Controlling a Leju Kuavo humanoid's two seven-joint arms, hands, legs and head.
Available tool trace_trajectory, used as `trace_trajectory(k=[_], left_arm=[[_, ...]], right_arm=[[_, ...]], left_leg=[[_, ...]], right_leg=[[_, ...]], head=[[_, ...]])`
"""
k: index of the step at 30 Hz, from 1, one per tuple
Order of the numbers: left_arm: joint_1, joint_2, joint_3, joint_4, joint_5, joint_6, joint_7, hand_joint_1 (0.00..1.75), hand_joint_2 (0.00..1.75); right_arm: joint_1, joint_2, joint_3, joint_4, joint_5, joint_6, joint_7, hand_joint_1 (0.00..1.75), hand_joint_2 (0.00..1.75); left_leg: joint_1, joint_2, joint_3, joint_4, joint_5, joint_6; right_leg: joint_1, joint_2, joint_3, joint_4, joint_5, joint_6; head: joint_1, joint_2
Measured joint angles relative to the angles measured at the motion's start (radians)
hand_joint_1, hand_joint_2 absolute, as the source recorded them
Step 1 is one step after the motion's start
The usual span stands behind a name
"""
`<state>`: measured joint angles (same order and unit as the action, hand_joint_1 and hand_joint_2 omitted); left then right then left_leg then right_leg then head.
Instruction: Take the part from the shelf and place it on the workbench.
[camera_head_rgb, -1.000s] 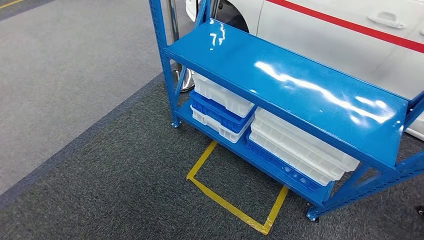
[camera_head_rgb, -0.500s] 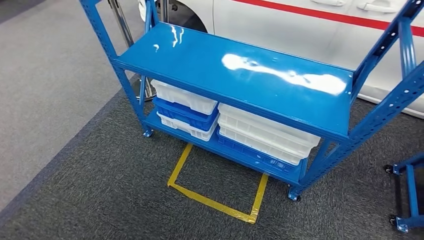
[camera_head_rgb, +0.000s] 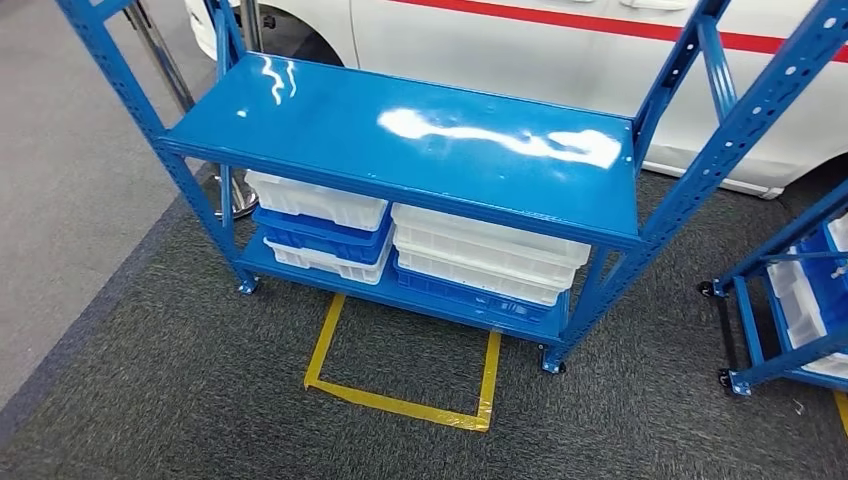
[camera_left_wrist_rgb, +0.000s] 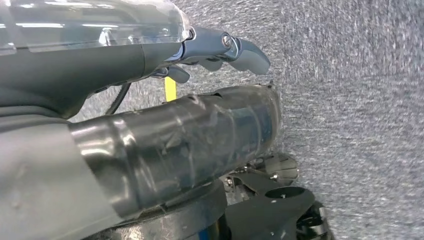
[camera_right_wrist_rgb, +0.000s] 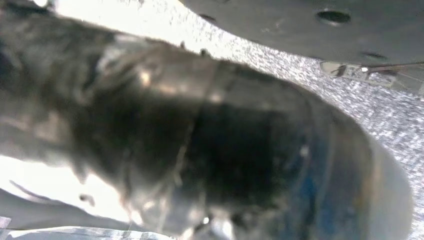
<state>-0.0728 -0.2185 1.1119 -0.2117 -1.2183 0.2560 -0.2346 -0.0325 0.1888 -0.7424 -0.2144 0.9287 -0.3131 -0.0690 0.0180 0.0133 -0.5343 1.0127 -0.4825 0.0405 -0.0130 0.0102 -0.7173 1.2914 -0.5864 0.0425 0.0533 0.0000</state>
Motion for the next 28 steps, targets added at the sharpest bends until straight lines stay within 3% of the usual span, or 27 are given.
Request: trace_trajectory(k=[1,2,4,6,8,11,14,15,16,17,19,20,22,24,28], left_arm=[[0.0,0.0,0.0,0.0,0.0,0.0,0.0,0.0,0.0],[-0.001,0.0,0.0,0.0,-0.001,0.0,0.0,0.0,0.0],[-0.003,-0.001,0.0,0.0,-0.003,0.0,0.0,0.0,0.0],[-0.005,-0.001,0.0,0.0,-0.006,0.0,0.0,0.0,0.0],[-0.006,0.0,0.0,0.0,-0.01,0.0,0.0,0.0,0.0],[-0.008,0.0,-0.001,0.0,-0.011,0.0,0.001,0.0,0.0],[-0.005,0.0,-0.001,0.0,-0.012,0.0,0.002,0.0,0.0],[-0.004,0.0,-0.001,0.0,-0.012,0.0,0.002,0.0,0.0],[-0.003,0.0,-0.001,0.0,-0.012,0.0,0.002,0.0,0.44],[-0.003,0.0,-0.001,0.0,-0.011,0.0,0.002,0.0,0.87],[-0.003,0.0,-0.001,0.0,-0.011,0.0,0.003,0.0,1.75],[-0.003,0.0,-0.001,0.0,-0.011,0.0,0.003,0.0,1.75],[-0.004,0.0,-0.001,0.0,-0.012,0.001,0.003,0.0,1.75],[-0.004,0.0,-0.001,0.0,-0.014,0.001,0.003,0.0,1.75],[-0.004,0.0,-0.003,0.0,-0.02,-0.001,-0.005,0.0,1.75]], right_arm=[[0.001,0.0,0.0,0.0,0.001,0.001,0.004,0.0,0.0],[0.002,0.0,0.0,0.0,0.002,0.003,0.008,0.0,0.0],[0.003,0.0,0.0,0.0,0.005,0.007,0.019,0.0,0.0],[0.002,0.0,0.0,0.0,0.009,0.006,0.031,0.0,0.87],[0.001,0.0,0.0,0.0,0.015,0.003,0.042,0.0,1.75],[0.001,0.001,0.0,0.0,0.024,0.002,0.05,0.0,1.75],[0.0,0.001,0.0,0.0,0.027,0.011,0.051,0.0,1.75],[0.0,0.001,0.0,0.0,0.027,0.014,0.051,0.0,1.75],[0.001,0.001,0.0,0.0,0.028,0.016,0.05,0.0,1.75],[0.001,0.001,0.0,0.0,0.028,0.016,0.051,0.0,1.75],[0.0,0.001,0.0,0.0,0.028,0.014,0.051,0.0,1.75],[0.0,0.001,0.0,0.0,0.029,0.013,0.053,0.0,1.75],[-0.001,0.001,0.0,0.0,0.029,0.008,0.057,0.0,1.75],[-0.001,0.001,0.0,0.0,0.029,0.002,0.06,0.0,1.75],[-0.002,0.001,0.0,0.0,0.029,-0.001,0.065,0.0,1.75]], left_leg=[[0.0,0.008,0.0,0.0,-0.001,-0.001],[0.0,0.014,0.0,0.001,-0.002,-0.002],[0.0,0.021,0.004,0.001,-0.004,-0.007],[-0.004,0.025,0.006,0.002,-0.008,-0.016],[-0.007,0.026,0.009,0.0,-0.008,-0.029],[-0.004,0.017,0.0,0.025,-0.03,-0.045],[-0.002,0.001,-0.08,0.198,-0.121,-0.055],[0.0,-0.002,-0.107,0.254,-0.139,-0.059],[0.002,-0.003,-0.119,0.277,-0.137,-0.064],[0.005,-0.003,-0.116,0.266,-0.117,-0.069],[0.013,-0.004,-0.065,0.15,-0.046,-0.077],[0.016,-0.005,-0.038,0.089,-0.025,-0.08],[0.017,-0.009,-0.009,0.021,-0.009,-0.074],[0.013,-0.011,-0.009,0.02,-0.01,-0.063],[0.007,-0.01,-0.01,0.02,-0.009,-0.059]], right_leg=[[-0.002,-0.002,-0.004,0.014,0.003,0.002],[-0.003,-0.004,0.012,-0.012,0.024,0.002],[-0.003,-0.011,0.088,-0.145,0.083,-0.004],[0.002,-0.018,0.143,-0.246,0.111,-0.016],[0.008,-0.018,0.15,-0.262,0.11,-0.028],[0.003,-0.015,0.153,-0.27,0.115,-0.047],[0.005,-0.015,0.154,-0.272,0.114,-0.064],[0.006,-0.013,0.154,-0.271,0.113,-0.068],[0.007,-0.011,0.155,-0.269,0.112,-0.07],[0.007,-0.008,0.156,-0.266,0.11,-0.072],[0.006,-0.002,0.157,-0.259,0.105,-0.07],[0.007,0.0,0.156,-0.252,0.101,-0.066],[0.012,0.004,0.149,-0.24,0.095,-0.059],[0.014,0.006,0.145,-0.238,0.096,-0.053],[0.012,0.006,0.147,-0.243,0.098,-0.048]], head=[[0.0,0.0],[0.0,0.0],[0.0,0.0],[0.0,0.0],[-0.001,0.0],[-0.001,0.0],[-0.002,0.0],[-0.002,0.0],[-0.002,0.0],[-0.002,0.0],[-0.002,0.0],[-0.002,0.0],[-0.001,0.0],[-0.001,0.0],[-0.001,0.0]])
